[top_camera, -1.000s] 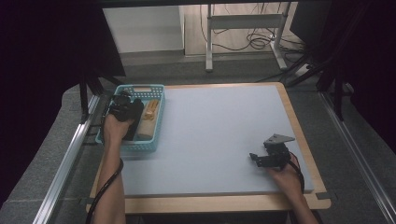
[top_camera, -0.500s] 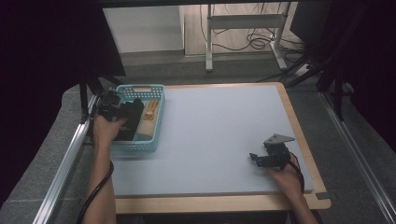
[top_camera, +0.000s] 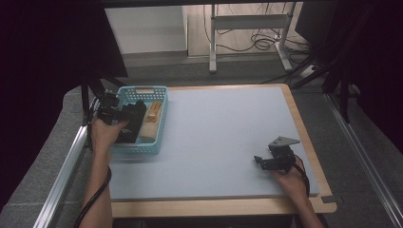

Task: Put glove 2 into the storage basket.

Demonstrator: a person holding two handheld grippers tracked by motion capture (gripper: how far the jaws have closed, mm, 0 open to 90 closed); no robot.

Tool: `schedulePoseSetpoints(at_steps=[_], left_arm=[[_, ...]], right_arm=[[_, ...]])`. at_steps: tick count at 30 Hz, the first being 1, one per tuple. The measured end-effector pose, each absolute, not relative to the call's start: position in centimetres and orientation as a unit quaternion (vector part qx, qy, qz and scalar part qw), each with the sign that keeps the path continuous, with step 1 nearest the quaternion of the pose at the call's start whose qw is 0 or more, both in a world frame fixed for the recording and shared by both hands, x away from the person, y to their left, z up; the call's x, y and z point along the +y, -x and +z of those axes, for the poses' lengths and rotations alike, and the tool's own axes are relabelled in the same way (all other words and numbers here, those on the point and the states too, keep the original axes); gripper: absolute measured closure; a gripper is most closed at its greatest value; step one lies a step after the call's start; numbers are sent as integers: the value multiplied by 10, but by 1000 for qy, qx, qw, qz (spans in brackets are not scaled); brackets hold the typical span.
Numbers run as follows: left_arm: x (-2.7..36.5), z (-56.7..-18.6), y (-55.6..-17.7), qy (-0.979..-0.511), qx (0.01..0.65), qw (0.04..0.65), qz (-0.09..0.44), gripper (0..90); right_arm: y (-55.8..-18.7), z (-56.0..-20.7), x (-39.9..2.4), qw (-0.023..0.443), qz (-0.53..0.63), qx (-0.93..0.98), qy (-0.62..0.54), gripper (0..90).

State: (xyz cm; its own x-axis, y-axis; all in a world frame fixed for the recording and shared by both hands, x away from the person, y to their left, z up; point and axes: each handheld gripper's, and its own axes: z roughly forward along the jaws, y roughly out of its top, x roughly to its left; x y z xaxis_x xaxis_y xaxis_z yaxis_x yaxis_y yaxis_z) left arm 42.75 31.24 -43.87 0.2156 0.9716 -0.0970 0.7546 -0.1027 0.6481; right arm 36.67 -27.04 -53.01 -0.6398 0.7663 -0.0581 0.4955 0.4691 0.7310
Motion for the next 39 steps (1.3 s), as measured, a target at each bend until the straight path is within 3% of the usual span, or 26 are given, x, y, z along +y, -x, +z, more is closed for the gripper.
schedulePoseSetpoints(at_steps=[13,39], left_arm=[[306,-434,-407,-728,577,324,178,70],[291,-434,-373,-746,534,364,165,13]], right_arm=[[-367,-530,-270,193,350,835,-378,197],[-367,-530,-270,194,349,835,-379,193]])
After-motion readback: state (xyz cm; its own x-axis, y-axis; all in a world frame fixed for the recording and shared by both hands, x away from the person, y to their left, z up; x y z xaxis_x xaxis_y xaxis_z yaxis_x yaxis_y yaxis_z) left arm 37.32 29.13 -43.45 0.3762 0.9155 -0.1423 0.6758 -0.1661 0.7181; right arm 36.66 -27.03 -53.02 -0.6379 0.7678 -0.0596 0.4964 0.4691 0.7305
